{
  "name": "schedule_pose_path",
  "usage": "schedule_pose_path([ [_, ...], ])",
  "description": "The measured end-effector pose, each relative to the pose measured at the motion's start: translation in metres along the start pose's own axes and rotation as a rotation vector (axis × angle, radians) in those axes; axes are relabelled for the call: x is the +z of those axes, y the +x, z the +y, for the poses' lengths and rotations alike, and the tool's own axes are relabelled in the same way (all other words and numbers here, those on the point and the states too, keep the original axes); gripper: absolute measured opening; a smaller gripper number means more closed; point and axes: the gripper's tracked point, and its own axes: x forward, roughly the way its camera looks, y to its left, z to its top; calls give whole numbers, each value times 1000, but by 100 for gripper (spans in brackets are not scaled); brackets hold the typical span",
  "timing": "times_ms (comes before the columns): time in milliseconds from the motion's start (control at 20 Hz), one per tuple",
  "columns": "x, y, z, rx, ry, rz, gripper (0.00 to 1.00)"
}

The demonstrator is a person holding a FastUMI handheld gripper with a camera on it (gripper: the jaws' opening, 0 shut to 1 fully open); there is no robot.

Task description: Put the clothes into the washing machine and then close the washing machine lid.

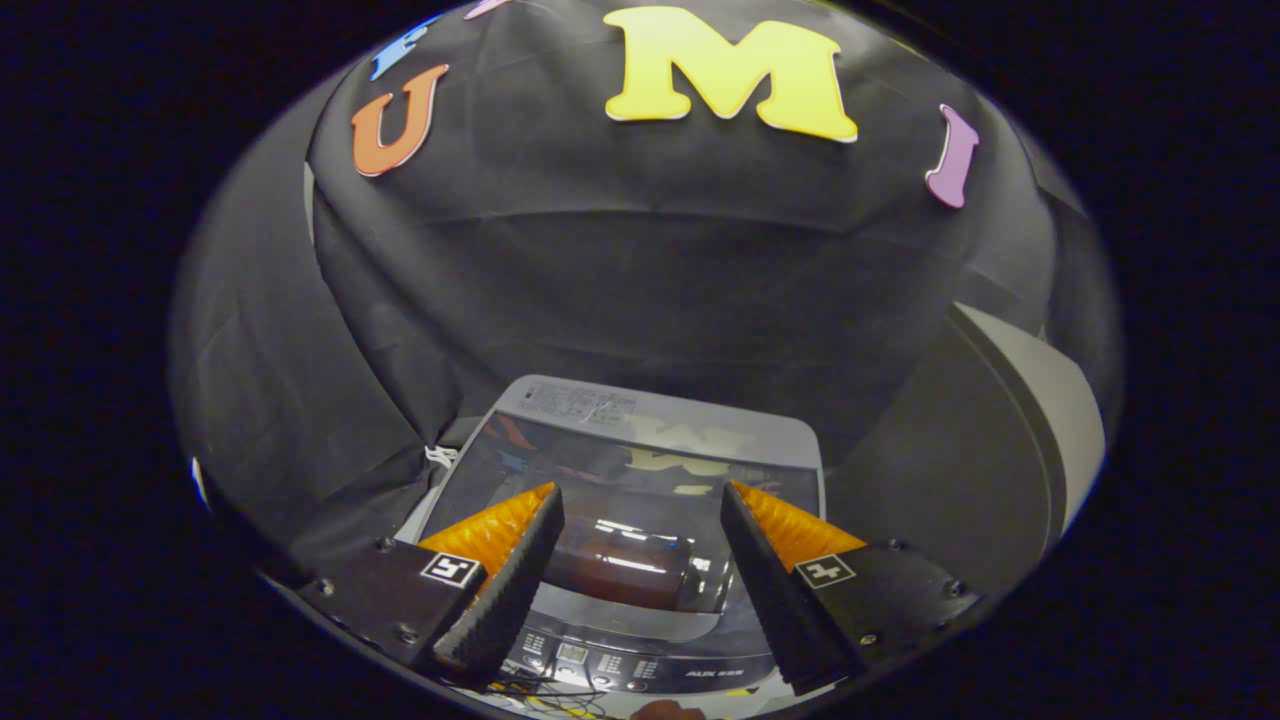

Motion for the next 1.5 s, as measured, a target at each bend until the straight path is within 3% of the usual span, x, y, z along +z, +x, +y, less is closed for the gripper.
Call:
schedule_pose_path([
  [250, 9, -67, -17, 24, -38, -109, 99],
  [500, 7, -169, -46, 46, -38, -226, 99],
  [950, -73, -348, -90, 56, 86, -379, 99],
  [1250, -122, -419, -112, -4, 120, -434, 99],
  [1500, -141, -435, -111, 12, 142, -441, 99],
])
